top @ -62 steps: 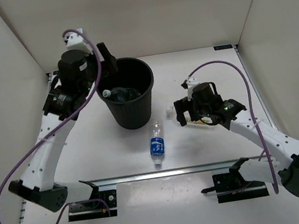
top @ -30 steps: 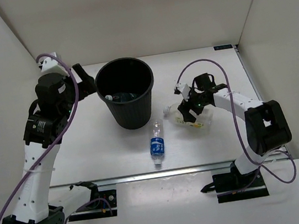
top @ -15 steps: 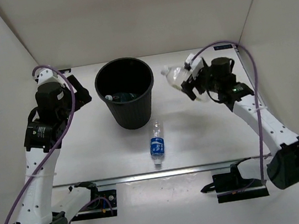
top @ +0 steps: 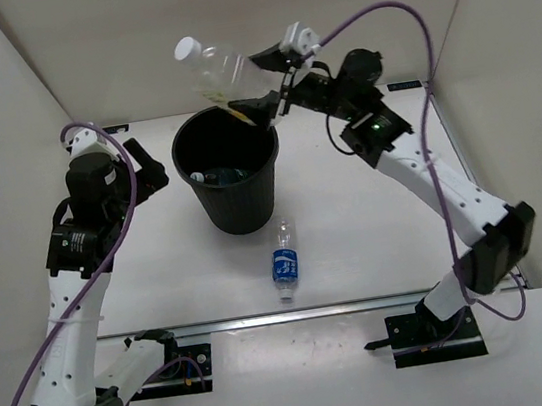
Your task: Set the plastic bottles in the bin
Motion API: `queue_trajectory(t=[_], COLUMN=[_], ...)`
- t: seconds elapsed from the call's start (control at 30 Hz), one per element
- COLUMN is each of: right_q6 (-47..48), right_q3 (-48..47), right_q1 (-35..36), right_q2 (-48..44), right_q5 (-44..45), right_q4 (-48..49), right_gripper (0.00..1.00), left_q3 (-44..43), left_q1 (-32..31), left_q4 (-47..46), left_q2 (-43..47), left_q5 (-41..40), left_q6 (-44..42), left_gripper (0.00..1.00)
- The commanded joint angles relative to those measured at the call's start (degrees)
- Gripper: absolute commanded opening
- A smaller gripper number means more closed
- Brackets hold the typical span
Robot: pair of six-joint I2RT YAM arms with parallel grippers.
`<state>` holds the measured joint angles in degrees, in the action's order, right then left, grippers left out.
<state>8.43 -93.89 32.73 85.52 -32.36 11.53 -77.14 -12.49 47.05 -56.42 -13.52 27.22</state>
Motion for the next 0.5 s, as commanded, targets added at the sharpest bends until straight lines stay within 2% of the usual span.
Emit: queue_trajectory(t=[0.0, 0.17, 0.23, 0.33, 0.47], right_q6=[-6.92, -7.99, -8.16, -12.46, -13.62], right_q3=[-2.35, -4.99, -5.08, -3.24, -1.39], right_q1=[0.75, 3.3, 3.48, 2.26, 0.23], right_q2=[6.84, 11.95, 12.22, 11.26, 8.1], right_q5=[-5.16, -5.35, -5.35, -7.18, -7.64], right_q4=[5.69, 4.12, 3.33, 4.28, 4.47], right_gripper=[0.6, 0.69, 0.77, 0.98, 0.99], left_q3=[0.07, 0.68, 0.68, -0.37, 0.06], left_q1=[0.19, 0.45, 0.45, 0.71, -0.34], left_q4=[-2.13, -1.34, -0.82, 0.41, -1.08], left_q2=[-0.7, 0.17, 0.88, 0.79, 1.05], left_q5=[2.88, 2.1, 0.52, -0.28, 2.44], left_q6=[0.99, 0.64, 0.03, -0.68, -1.21], left_gripper=[0.99, 0.98, 0.98, 0.99, 0.98])
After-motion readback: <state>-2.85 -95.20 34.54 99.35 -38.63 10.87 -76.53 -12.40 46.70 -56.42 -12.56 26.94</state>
